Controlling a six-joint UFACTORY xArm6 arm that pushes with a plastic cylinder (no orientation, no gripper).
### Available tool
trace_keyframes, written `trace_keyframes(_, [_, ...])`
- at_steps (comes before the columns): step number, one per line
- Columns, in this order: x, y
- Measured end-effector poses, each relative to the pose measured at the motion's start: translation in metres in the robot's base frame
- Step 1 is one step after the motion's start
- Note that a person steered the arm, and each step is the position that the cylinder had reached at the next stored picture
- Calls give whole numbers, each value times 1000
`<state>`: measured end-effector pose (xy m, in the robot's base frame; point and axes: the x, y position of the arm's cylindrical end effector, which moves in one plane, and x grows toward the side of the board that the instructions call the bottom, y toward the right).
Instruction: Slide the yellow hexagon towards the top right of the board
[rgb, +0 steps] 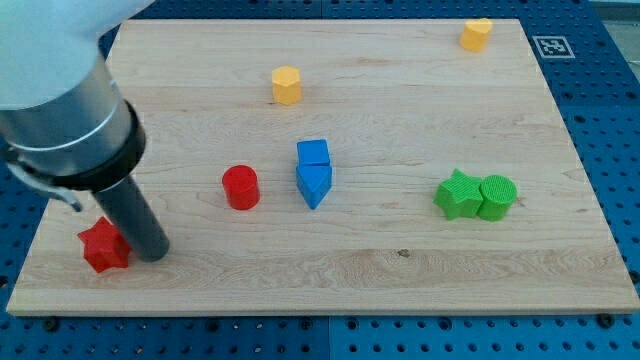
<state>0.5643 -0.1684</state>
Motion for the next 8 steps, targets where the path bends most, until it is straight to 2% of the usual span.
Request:
trace_keyframes(2, [-61, 1])
trace_keyframes(3, [-127, 4])
trace_keyframes(4, [-207, 35])
trace_keyframes(6, [-223, 68])
trace_keyframes(8, [-225, 147])
